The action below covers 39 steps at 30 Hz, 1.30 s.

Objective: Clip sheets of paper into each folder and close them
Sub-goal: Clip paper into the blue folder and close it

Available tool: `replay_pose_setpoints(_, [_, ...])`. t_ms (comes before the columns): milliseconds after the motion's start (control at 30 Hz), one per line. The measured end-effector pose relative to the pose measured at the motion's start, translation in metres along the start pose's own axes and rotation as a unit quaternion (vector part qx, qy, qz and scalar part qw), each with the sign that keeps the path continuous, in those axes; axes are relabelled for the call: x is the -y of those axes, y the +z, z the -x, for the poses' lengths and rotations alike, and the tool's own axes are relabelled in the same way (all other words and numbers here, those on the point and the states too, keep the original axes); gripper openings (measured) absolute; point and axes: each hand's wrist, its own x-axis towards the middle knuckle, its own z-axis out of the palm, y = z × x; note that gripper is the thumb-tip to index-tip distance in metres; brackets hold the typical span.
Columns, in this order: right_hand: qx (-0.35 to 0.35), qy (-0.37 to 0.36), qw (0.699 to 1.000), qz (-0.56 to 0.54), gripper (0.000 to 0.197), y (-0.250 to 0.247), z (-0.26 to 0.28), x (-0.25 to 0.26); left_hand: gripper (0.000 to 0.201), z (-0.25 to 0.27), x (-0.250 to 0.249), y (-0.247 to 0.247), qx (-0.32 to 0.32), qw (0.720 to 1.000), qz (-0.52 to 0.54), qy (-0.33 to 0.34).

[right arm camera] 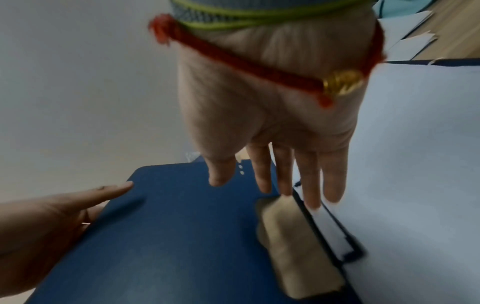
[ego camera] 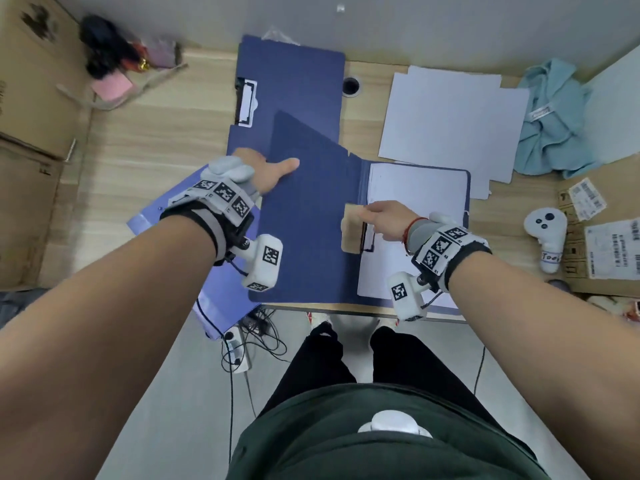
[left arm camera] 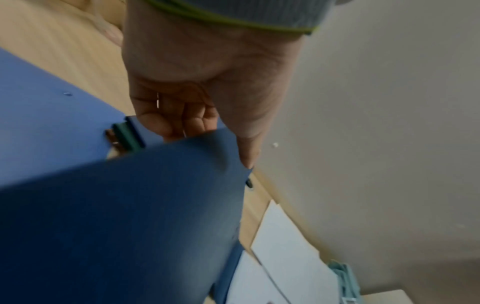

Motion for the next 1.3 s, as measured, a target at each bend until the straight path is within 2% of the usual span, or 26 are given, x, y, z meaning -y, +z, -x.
replay_pose_setpoints(133, [0.055,-0.027,0.986,-0.157,0.061,-0.017,0.028,0.028,0.085,0.021,-0.045,-0.006,0.058,0.993,0.083,0.055])
replay_pose_setpoints(267, [0.04,-0.064,0.972,-0.223,0.072,-0.055,0.057,0.038,0.079,0.051,-0.1,0.011,0.098,0.982,0.113,0.117])
replay_pose_setpoints(333, [0.031,-0.071,0.972,-0.224,0.071,-0.069,0.062,0.035,0.075,0.057,-0.114,0.024,0.124,0.975,0.135,0.125])
replay_pose_setpoints(433, [-0.019,-0.062,0.969,-0.238,0.052,-0.096,0.069,0.006,0.067,0.064,-0.133,0.051,0.151,0.972,0.119,0.135])
replay_pose_setpoints(567, [-0.09,0.01,0.959,-0.268,0.028,-0.114,0.061,-0.039,0.065,0.053,-0.13,0.092,0.156,0.981,0.076,0.083])
replay_pose_setpoints(600, [-0.11,0.025,0.958,-0.264,0.028,-0.118,0.053,-0.056,0.068,0.049,-0.128,0.105,0.155,0.984,0.059,0.063])
replay_pose_setpoints(667, [-0.131,0.055,0.96,-0.241,0.051,-0.122,0.031,-0.086,0.064,0.042,-0.118,0.124,0.152,0.988,0.026,0.031])
replay_pose_setpoints(700, [-0.133,0.062,0.958,-0.246,0.051,-0.12,0.025,-0.096,0.062,0.037,-0.111,0.131,0.154,0.988,0.014,0.017])
replay_pose_setpoints(733, [-0.129,0.068,0.957,-0.252,0.043,-0.118,0.018,-0.108,0.064,0.034,-0.107,0.139,0.153,0.988,0.0,-0.004])
replay_pose_setpoints(767, [-0.125,0.075,0.957,-0.25,0.04,-0.117,0.014,-0.114,0.071,0.03,-0.102,0.147,0.149,0.988,-0.012,-0.023])
replay_pose_setpoints(833, [-0.114,0.11,0.963,-0.218,0.057,-0.116,0.009,-0.125,0.088,0.029,-0.097,0.159,0.142,0.987,-0.047,-0.054])
replay_pose_setpoints(867, [-0.109,0.126,0.966,-0.2,0.064,-0.115,0.002,-0.134,0.088,0.036,-0.098,0.16,0.147,0.986,-0.052,-0.063])
replay_pose_setpoints(967, [-0.094,0.139,0.971,-0.169,0.062,-0.112,-0.014,-0.148,0.067,0.044,-0.097,0.172,0.163,0.982,-0.037,-0.085])
replay_pose_setpoints(1067, [-0.091,0.138,0.975,-0.147,0.069,-0.112,-0.027,-0.155,0.085,0.038,-0.088,0.191,0.172,0.978,-0.02,-0.114])
replay_pose_setpoints(1100, [-0.093,0.135,0.976,-0.144,0.066,-0.113,-0.026,-0.154,0.09,0.029,-0.082,0.201,0.174,0.977,-0.008,-0.124])
replay_pose_setpoints(1167, [-0.086,0.136,0.979,-0.121,0.047,-0.119,-0.028,-0.155,0.096,0.025,-0.078,0.21,0.173,0.974,0.004,-0.143])
replay_pose_setpoints(1233, [-0.083,0.139,0.98,-0.117,0.039,-0.123,-0.023,-0.152,0.09,0.038,-0.084,0.201,0.173,0.973,0.007,-0.152])
replay_pose_setpoints(1300, [-0.083,0.138,0.981,-0.111,0.038,-0.125,-0.022,-0.154,0.075,0.047,-0.085,0.196,0.182,0.972,0.009,-0.148])
